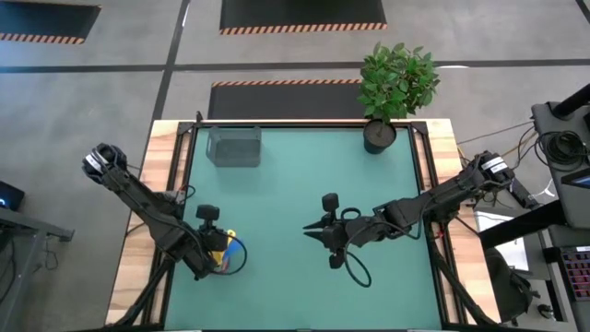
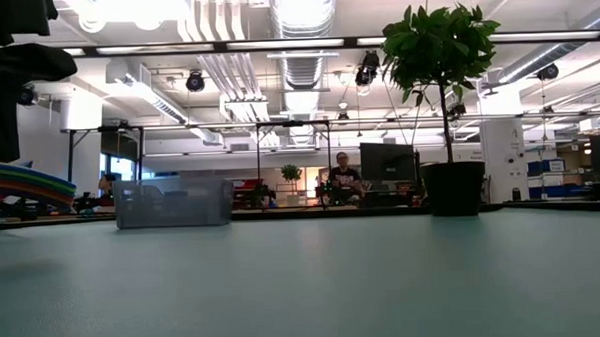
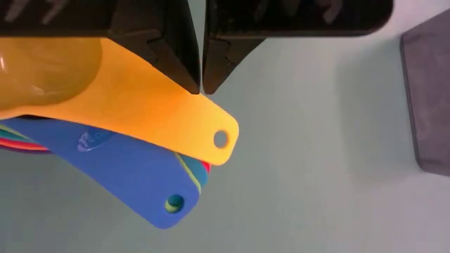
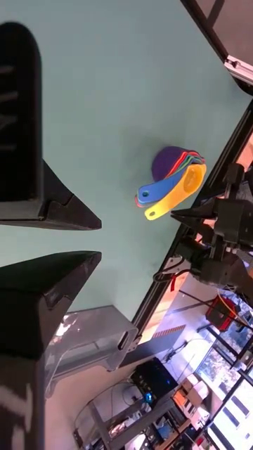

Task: Nest measuring cups in basket
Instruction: Stack the yellow measuring cup on top of the blue measuring cup, then put the stacked measuring cups into the black bin

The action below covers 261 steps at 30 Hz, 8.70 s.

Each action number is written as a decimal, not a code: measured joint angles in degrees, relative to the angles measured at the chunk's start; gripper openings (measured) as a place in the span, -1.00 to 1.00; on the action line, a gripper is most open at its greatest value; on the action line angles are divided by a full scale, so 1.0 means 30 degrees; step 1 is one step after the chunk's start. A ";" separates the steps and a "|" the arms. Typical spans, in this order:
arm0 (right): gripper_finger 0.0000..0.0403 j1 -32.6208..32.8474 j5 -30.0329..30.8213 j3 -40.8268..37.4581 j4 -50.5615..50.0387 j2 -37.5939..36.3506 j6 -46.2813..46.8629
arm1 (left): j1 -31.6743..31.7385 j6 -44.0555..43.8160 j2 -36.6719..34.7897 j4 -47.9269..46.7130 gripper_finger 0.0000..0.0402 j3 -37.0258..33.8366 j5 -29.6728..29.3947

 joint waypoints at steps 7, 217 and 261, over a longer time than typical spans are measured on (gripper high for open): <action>-0.76 0.0002 0.0000 0.0000 0.0002 0.0000 0.0000 | -0.0007 0.0104 0.0000 0.0619 -1.00 0.0000 0.0327; -0.76 -0.0003 0.0002 -0.0007 -0.1275 -0.0243 -0.0365 | -0.3425 -0.8573 0.8007 -0.3482 0.11 0.7806 0.3122; -0.76 0.0002 0.0027 -0.0007 -0.1462 -0.0219 -0.0244 | -0.2789 -0.2593 0.8058 -0.3422 -0.69 0.8737 0.1576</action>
